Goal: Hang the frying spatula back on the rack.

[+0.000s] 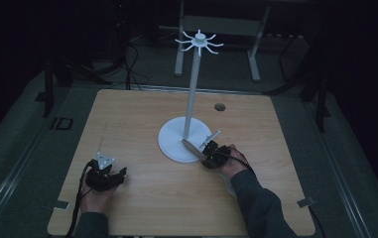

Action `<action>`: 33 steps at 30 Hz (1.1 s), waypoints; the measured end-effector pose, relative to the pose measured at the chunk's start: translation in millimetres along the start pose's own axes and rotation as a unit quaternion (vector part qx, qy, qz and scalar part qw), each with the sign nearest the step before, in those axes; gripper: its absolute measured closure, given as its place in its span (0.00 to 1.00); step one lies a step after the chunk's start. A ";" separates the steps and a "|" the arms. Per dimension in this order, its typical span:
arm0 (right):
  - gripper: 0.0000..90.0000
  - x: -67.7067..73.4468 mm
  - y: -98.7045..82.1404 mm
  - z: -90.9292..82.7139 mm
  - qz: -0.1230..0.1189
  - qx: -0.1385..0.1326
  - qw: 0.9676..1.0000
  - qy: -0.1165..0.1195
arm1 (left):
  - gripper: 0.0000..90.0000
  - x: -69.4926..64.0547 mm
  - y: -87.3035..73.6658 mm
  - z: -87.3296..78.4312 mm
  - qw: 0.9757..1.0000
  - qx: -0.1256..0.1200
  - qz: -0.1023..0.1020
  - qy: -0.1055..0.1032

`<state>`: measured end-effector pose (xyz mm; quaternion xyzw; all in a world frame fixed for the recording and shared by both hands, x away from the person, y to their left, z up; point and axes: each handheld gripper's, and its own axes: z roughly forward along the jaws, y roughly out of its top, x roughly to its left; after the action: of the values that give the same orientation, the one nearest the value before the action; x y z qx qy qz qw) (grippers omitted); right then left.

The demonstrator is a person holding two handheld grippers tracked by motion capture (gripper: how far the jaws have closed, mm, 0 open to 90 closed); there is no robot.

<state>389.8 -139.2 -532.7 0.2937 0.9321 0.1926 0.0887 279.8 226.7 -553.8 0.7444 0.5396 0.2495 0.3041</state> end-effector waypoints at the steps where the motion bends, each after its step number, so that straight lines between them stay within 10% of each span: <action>1: 0.83 -0.2 0.0 0.3 0.000 -0.001 1.000 0.000 | 0.43 -0.1 0.0 0.3 1.000 0.001 0.000 0.000; 17: 0.83 3.0 1.8 1.9 0.004 -0.010 1.000 -0.016 | 0.43 0.0 -0.1 0.3 1.000 0.000 0.000 -0.001; 33: 0.83 -7.2 -11.1 -40.3 0.040 -0.115 0.992 -0.045 | 0.43 -0.7 0.1 0.3 1.000 -0.002 0.000 0.002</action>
<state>378.7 -164.2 -500.2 0.3274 0.8861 0.2884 0.1563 279.8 226.0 -553.9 0.7432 0.5395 0.2520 0.3050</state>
